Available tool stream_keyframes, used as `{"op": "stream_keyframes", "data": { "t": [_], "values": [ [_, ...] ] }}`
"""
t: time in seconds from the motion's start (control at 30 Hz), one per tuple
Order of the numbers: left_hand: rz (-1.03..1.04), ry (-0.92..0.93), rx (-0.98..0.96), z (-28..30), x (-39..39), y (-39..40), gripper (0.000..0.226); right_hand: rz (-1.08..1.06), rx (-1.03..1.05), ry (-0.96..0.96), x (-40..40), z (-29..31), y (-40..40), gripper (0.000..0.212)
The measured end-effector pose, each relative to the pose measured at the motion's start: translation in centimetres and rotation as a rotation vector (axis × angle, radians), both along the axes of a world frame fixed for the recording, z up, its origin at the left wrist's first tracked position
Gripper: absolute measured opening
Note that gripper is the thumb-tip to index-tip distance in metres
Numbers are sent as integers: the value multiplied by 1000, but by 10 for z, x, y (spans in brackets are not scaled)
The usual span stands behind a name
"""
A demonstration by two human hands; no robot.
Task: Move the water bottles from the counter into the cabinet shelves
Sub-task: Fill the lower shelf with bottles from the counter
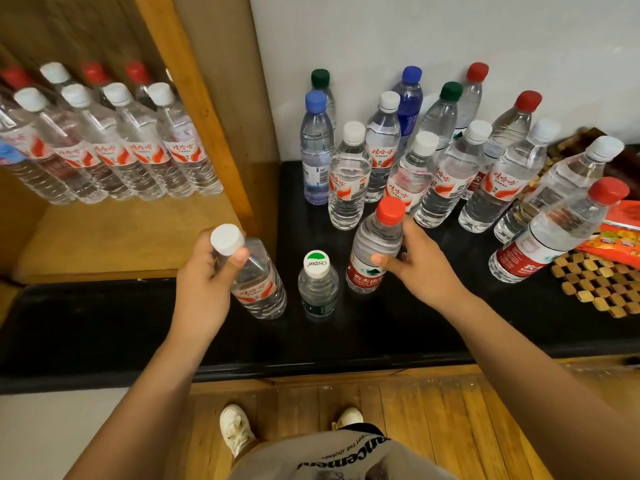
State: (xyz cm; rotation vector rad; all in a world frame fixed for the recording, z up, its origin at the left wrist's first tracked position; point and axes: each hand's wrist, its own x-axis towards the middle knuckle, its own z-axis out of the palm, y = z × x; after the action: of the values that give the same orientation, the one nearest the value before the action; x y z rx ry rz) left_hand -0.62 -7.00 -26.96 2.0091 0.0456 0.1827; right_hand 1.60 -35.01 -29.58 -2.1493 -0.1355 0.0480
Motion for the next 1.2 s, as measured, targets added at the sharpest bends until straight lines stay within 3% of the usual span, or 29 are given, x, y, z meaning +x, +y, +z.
{"op": "stream_keyframes", "data": {
  "t": [0.3,0.37,0.43,0.6,0.83,1.2],
  "values": [
    [-106,58,-133,-11,-4,8,42,-37,133,40,-29,-12,11,67],
    [-89,109,-201,-21,-5,5,62,-20,258,86,-27,-21,13,63],
    [-17,148,-261,-31,-7,1,84,-18,299,119,-27,-31,16,71],
    [19,154,-252,-47,-11,2,104,-123,236,76,-33,-54,21,85],
    [32,179,-179,-68,-14,10,78,-216,238,36,-70,-48,42,72],
    [-101,233,-203,-68,-6,86,78,-127,103,137,-100,-17,127,65]
  ]
}}
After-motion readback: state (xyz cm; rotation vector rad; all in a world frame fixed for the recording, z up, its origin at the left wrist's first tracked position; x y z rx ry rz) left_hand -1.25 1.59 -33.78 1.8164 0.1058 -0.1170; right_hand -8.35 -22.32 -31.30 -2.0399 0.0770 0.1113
